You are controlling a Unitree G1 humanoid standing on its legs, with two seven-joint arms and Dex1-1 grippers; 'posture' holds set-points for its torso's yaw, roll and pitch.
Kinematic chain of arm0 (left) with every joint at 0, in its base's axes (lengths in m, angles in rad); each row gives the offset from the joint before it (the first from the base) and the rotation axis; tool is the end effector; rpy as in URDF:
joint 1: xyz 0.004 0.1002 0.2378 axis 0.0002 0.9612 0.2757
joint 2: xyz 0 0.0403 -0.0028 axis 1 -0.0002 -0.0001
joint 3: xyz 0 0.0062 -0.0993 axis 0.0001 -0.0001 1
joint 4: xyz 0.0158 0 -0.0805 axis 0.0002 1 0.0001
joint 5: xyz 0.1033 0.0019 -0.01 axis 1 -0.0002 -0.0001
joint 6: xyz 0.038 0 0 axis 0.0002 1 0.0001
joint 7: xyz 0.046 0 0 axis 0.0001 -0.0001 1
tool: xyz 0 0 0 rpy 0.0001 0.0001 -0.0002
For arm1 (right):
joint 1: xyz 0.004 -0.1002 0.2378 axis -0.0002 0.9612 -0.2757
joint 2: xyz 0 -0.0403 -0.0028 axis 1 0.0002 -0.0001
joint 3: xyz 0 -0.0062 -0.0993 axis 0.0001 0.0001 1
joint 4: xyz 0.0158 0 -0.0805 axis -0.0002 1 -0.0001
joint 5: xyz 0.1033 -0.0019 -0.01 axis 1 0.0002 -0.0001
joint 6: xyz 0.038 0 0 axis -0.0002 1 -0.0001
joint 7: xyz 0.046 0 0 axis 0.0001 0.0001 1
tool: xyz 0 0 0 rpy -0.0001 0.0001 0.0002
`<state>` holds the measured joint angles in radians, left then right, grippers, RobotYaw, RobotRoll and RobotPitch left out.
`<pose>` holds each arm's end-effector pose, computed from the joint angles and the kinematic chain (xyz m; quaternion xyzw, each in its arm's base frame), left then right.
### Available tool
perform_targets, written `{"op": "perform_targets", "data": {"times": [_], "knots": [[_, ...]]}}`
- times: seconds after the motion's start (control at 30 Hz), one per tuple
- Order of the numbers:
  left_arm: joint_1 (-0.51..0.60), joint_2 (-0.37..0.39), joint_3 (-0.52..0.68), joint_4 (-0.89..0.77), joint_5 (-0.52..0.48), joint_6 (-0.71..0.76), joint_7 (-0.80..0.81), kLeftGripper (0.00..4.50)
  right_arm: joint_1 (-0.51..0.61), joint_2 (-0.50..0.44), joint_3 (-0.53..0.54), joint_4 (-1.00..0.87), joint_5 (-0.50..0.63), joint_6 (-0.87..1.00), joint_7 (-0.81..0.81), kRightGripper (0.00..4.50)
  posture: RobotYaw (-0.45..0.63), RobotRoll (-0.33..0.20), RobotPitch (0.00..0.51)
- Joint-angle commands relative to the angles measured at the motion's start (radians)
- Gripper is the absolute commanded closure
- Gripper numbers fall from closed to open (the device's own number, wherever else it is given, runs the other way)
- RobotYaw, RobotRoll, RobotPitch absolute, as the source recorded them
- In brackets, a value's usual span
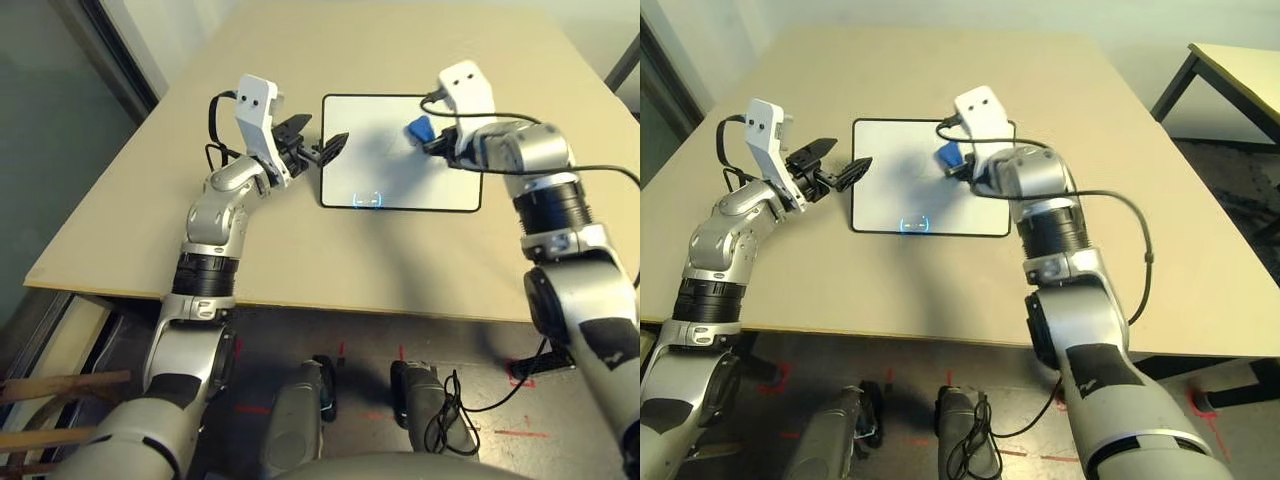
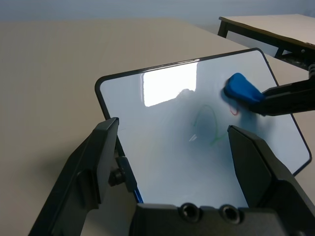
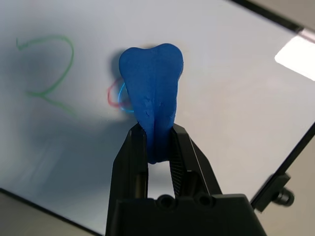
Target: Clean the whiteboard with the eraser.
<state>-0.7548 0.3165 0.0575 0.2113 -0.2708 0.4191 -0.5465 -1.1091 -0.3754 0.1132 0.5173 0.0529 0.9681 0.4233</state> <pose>0.3190 0.1751 0.1979 0.0316 -0.0553 -0.3056 0.9500 0.3491 -0.1609 0.2355 -0.1413 0.2212 0.1647 0.9508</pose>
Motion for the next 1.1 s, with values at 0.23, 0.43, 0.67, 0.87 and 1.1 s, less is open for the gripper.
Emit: {"op": "perform_targets", "data": {"times": [0.23,0.43,0.67,0.87,1.1], "knots": [[0.019,0.009,-0.005,-0.018,0.0,0.016,-0.004,0.0,0.107,-0.049,0.132,-0.217,0.006,0.228,0.106,3.96,0.05,0.0,0.181],[0.019,0.0,-0.007,-0.015,-0.001,0.015,-0.001,0.0,-0.026,-0.098,0.112,-0.03,-0.037,0.118,0.103,3.96,0.04,0.0,0.184],[0.028,-0.004,-0.007,-0.033,-0.003,0.022,0.005,0.0,-0.078,-0.091,0.133,0.061,-0.058,0.076,0.127,3.96,0.04,0.0,0.186],[0.032,-0.006,-0.004,-0.042,-0.004,0.028,0.011,0.0,0.037,-0.081,0.21,-0.108,-0.046,0.184,0.186,3.96,0.05,0.0,0.192],[0.036,-0.004,-0.004,-0.045,-0.005,0.032,0.012,0.0,-0.027,-0.098,0.205,-0.007,-0.081,0.107,0.192,3.96,0.05,0.0,0.197]]}}
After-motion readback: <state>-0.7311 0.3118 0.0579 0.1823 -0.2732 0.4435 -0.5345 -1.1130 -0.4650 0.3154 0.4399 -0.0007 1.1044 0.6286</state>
